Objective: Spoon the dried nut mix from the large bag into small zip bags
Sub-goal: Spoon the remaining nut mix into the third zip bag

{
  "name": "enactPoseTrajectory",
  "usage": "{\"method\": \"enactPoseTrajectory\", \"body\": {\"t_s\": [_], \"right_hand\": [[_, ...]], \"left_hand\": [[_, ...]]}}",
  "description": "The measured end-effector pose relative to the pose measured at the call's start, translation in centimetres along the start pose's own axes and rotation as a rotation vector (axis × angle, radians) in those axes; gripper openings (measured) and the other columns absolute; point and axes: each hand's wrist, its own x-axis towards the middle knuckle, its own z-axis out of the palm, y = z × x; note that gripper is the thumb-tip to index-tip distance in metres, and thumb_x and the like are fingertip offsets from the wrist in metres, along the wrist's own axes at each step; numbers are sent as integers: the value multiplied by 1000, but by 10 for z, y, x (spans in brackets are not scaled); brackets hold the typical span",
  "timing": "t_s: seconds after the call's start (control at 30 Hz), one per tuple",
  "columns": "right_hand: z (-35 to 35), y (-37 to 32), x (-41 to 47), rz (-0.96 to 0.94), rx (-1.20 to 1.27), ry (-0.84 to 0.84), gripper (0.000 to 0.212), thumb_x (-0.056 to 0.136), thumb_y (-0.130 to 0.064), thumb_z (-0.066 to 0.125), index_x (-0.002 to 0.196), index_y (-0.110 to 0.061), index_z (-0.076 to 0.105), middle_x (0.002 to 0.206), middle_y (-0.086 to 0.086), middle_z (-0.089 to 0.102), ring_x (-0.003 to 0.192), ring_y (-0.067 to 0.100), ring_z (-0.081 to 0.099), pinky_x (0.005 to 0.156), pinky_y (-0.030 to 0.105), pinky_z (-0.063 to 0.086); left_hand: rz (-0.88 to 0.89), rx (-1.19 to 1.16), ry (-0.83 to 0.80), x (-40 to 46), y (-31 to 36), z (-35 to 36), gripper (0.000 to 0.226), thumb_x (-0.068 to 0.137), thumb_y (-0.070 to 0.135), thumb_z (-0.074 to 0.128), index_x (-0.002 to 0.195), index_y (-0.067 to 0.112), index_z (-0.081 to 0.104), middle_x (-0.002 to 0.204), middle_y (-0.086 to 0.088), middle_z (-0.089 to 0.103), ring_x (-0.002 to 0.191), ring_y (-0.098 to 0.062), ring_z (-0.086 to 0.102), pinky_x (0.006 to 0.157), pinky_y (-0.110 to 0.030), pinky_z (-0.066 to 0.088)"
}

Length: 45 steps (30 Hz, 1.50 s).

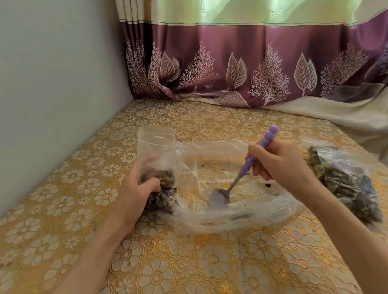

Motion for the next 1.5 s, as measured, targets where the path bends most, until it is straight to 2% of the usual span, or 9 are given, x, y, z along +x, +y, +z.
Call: {"method": "enactPoseTrajectory", "body": {"t_s": [0.2,0.27,0.33,0.47,0.63,0.9,1.13,1.4,1.5], "right_hand": [[12,9,-8,188,125,-26,51,93,-10,48,46,-11,66,53,7,67,37,8,45,35,15,34],[19,11,-11,243,155,-46,54,95,-13,47,45,-14,68,56,8,68,37,8,46,34,16,33],[26,12,-13,274,189,-54,54,96,-14,47,46,-12,68,56,8,68,37,9,49,35,17,34],[38,10,-14,309,265,-45,52,96,-15,49,47,-10,67,57,8,69,40,11,55,37,17,42],[56,7,-12,324,310,10,48,96,-13,48,53,-6,69,55,8,68,41,11,57,40,17,45],[75,14,-9,433,427,68,40,97,-15,49,66,1,69,69,12,73,53,15,66,49,19,53],[75,15,-7,523,580,161,37,96,-11,51,67,3,68,75,18,73,57,18,68,53,21,56],[61,13,-6,549,534,170,39,95,-8,46,63,2,67,75,19,71,54,15,67,51,22,56],[53,11,-6,531,468,171,39,93,-6,45,62,1,67,64,14,69,49,14,64,47,20,52]], "left_hand": [[-19,-84,15,1,0,-2,47,59,21,52,101,40,57,101,-5,58,93,-22,55,84,-44,46],[-47,-155,24,2,1,-3,46,58,19,51,98,40,59,99,-7,58,92,-27,55,75,-45,49],[-62,-216,36,3,2,-4,44,57,17,50,94,39,60,96,-7,58,89,-27,55,65,-39,48],[-71,-266,43,2,3,-4,43,56,16,51,92,37,61,97,-8,59,88,-28,56,63,-39,48],[-82,-302,38,1,5,-4,40,57,16,50,89,37,62,93,-5,57,90,-29,53,74,-52,46],[-76,-326,32,1,7,-3,41,57,15,50,91,35,63,92,-8,56,89,-30,53,70,-45,45],[-66,-398,44,4,8,-5,42,56,10,48,87,33,65,72,5,66,74,-19,61,48,-31,49],[-55,-350,54,4,6,-8,41,57,13,50,91,33,63,84,-2,63,83,-24,56,57,-33,48],[-52,-345,60,4,7,-9,45,58,13,50,99,29,59,94,-9,60,83,-24,56,56,-31,50]]}}
